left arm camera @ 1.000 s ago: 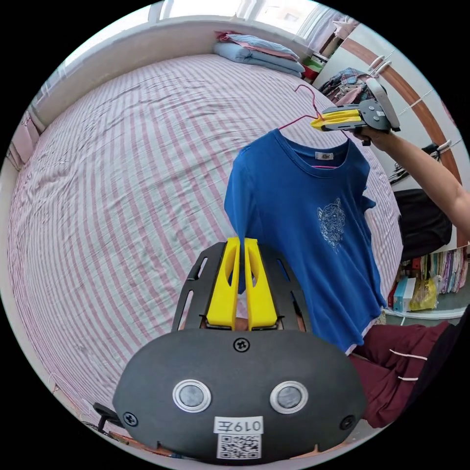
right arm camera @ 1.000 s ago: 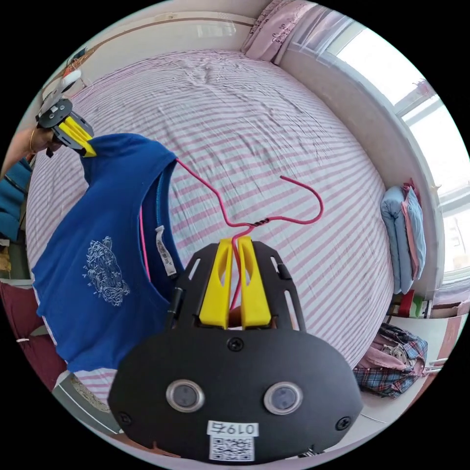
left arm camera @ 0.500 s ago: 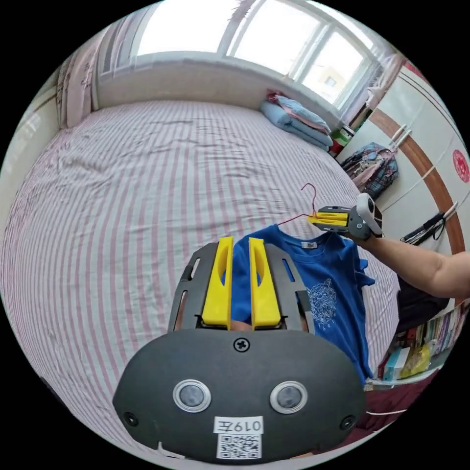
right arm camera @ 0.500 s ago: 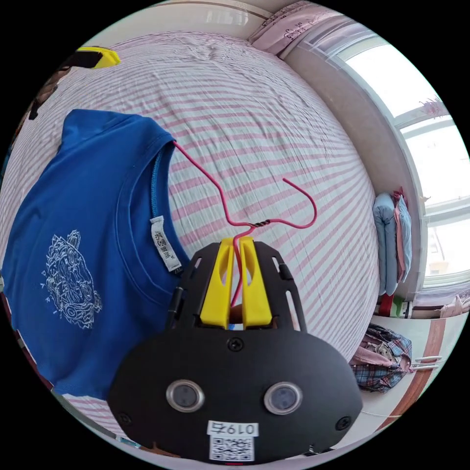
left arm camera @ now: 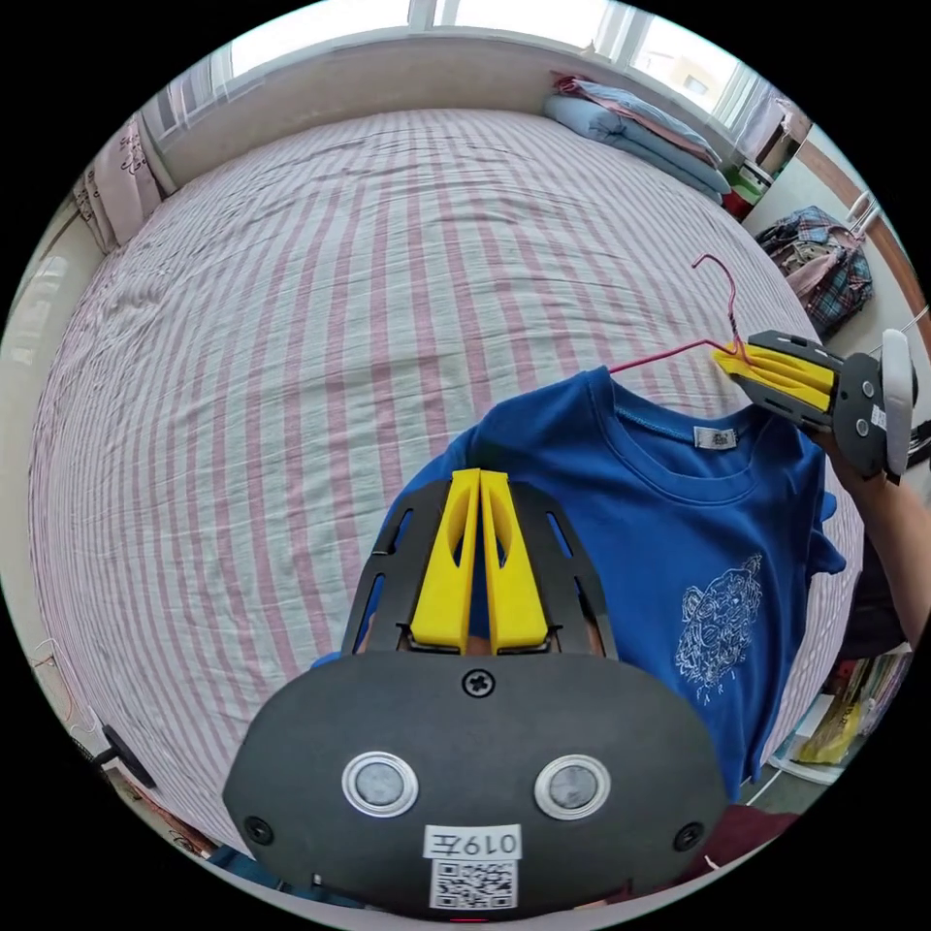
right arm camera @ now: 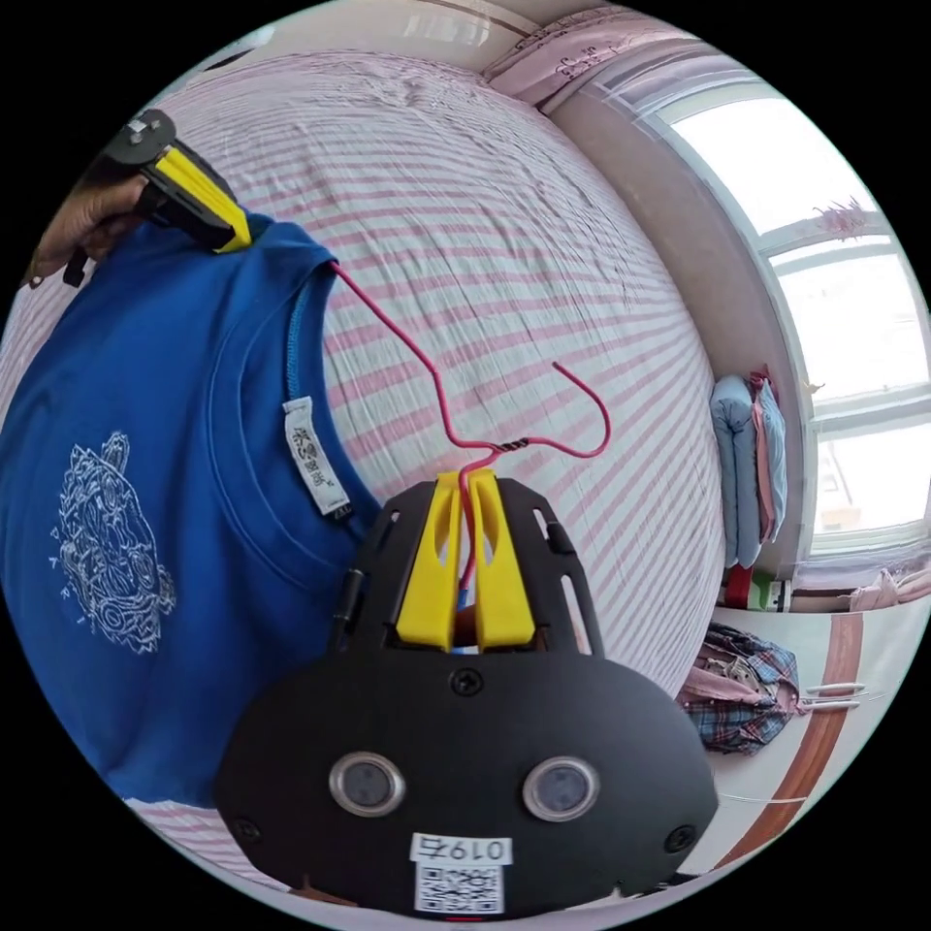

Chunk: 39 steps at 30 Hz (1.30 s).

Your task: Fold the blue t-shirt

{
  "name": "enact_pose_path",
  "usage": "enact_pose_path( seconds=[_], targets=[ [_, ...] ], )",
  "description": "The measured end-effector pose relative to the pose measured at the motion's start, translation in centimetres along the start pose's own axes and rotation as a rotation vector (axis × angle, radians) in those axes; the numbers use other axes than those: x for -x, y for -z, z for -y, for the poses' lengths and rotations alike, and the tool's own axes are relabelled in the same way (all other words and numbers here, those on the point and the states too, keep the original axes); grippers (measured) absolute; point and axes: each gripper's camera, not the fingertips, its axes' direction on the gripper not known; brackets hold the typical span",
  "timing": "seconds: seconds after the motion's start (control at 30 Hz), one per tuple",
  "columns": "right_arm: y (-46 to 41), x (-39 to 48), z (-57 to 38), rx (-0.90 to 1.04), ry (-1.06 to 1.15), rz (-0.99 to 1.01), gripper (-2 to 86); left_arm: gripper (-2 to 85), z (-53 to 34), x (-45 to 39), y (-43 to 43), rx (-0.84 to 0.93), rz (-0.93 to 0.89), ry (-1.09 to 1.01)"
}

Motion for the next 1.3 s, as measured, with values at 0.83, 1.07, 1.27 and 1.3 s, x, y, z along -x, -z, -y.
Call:
enact_pose_path(
  seconds=[0.83, 1.07, 1.27, 1.3],
  targets=[
    [5.2, -15.5, -15.1, -0.543, -1.033, 0.343, -1.0, 0.8, -6.4, -0.5, 4.7, 0.050, -0.022, -0.005],
    [14.7, -13.4, -20.7, -0.503, -0.709, 0.248, -1.0, 0.9, -12.3, -0.6, 13.8, -0.190, -0.117, -0.026],
    [20.2, -9.8, -28.6, -0.419, -0.794, 0.504, -0.9, 0.8, -21.9, -5.9, 20.7, -0.163, -0.196, -0.053],
    [21.4, -8.9, -29.5, -0.397, -0.789, 0.578, -0.9, 0.8, -24.2, -6.9, 22.2, -0.144, -0.230, -0.046]
  ],
)
